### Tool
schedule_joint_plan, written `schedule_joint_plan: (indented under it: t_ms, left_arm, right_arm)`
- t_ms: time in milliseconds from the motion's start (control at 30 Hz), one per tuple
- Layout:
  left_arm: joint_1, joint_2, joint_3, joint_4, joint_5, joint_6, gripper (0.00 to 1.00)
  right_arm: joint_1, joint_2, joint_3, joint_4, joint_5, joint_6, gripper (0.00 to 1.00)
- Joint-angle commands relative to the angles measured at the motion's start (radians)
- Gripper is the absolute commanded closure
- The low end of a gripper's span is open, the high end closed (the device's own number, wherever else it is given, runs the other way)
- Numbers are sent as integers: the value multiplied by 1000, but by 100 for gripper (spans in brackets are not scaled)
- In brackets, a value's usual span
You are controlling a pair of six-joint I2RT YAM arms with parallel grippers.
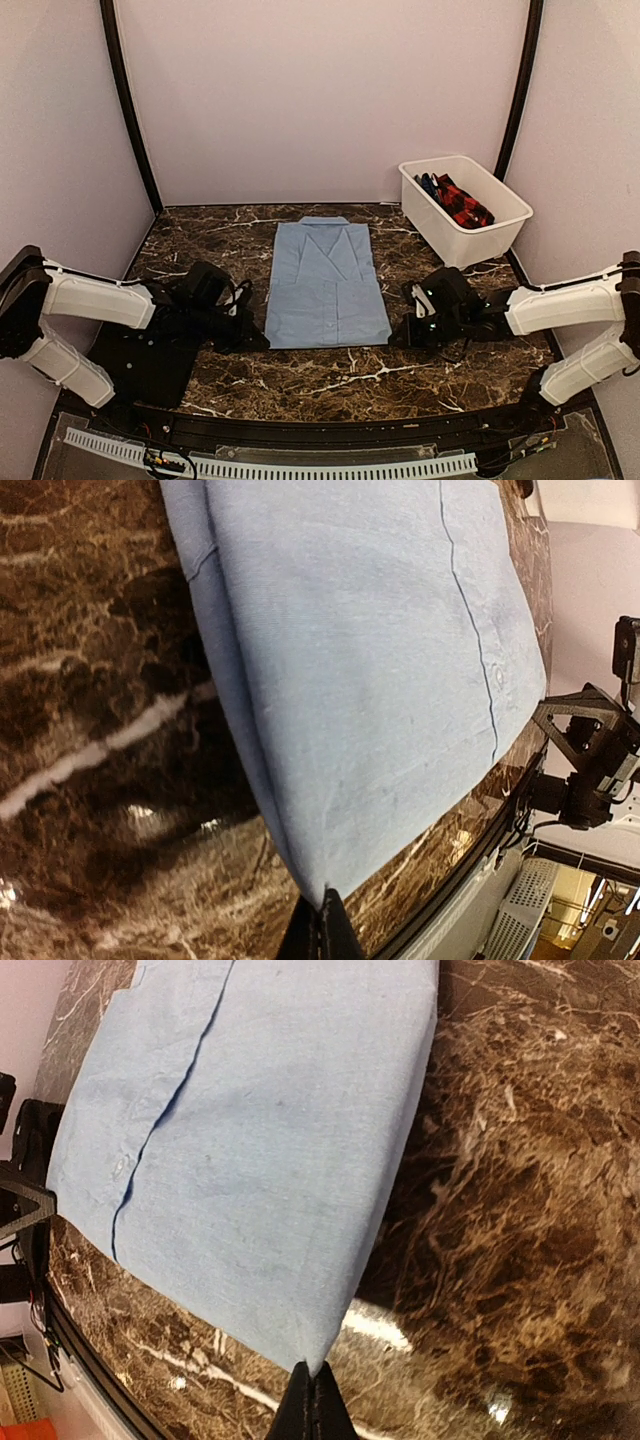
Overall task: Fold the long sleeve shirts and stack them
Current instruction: Pick up the 2/3-rectangle-folded shirt from the center of the board, then fold the 2/3-rectangle-folded shirt at the center of the board.
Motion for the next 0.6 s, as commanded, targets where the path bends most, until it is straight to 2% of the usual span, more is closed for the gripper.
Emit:
schedule_joint_plan:
  t_ms: [0, 333, 567]
  left_arm:
    - [-50, -114, -39, -140, -46, -16, 100]
    - [-198, -369, -47, -355, -124, -108, 100]
    - [-240, -443, 81, -468, -161, -77, 100]
  right_arm:
    - [72, -93, -19, -97, 31, 57, 100]
    - [250, -335, -4, -266, 117, 201, 100]
    - [316, -338, 186, -403, 223, 185, 100]
